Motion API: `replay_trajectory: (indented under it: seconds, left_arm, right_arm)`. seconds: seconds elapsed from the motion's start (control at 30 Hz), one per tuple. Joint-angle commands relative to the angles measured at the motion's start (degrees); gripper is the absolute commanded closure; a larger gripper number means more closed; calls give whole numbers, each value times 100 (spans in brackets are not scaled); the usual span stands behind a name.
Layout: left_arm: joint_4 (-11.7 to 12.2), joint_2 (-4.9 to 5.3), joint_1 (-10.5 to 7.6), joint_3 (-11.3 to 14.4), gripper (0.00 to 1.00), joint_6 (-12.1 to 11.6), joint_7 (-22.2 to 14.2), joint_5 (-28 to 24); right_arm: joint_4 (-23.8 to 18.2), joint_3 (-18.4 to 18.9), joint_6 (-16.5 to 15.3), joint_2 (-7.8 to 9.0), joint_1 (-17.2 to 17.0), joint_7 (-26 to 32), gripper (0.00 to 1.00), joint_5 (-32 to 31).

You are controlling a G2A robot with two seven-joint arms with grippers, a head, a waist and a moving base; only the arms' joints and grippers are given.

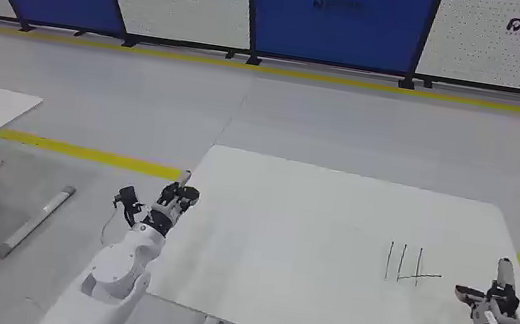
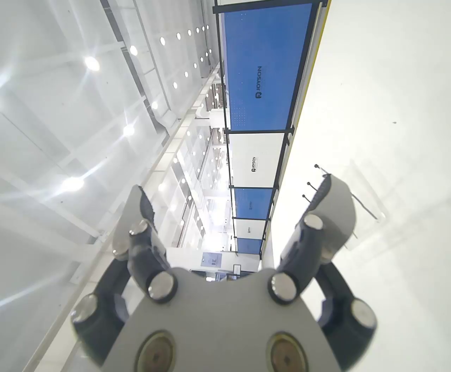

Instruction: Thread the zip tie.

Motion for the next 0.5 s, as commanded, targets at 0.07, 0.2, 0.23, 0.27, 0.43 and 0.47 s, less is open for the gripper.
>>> replay_trajectory:
  seconds: [0.07,0.2,0.23,0.27,0.43,0.47]
  left_arm:
    - [0,0,0,0,0,0,0,0]
    - [0,0,0,0,0,0,0,0]
    - [0,0,0,0,0,0,0,0]
    - [0,0,0,0,0,0,0,0]
    - [0,0,0,0,0,0,0,0]
    - [0,0,0,0,0,0,0,0]
  right_arm:
    - [39,22,66,2,49,53,0,-89]
    - [57,92,209,15,146,394,0,-177]
    - [51,149,278,23,187,508,0,-191]
    - [31,167,337,37,215,702,0,-260]
    - [164,402,727,143,571,2192,0,-341]
    - [267,467,878,179,757,2533,0,-436]
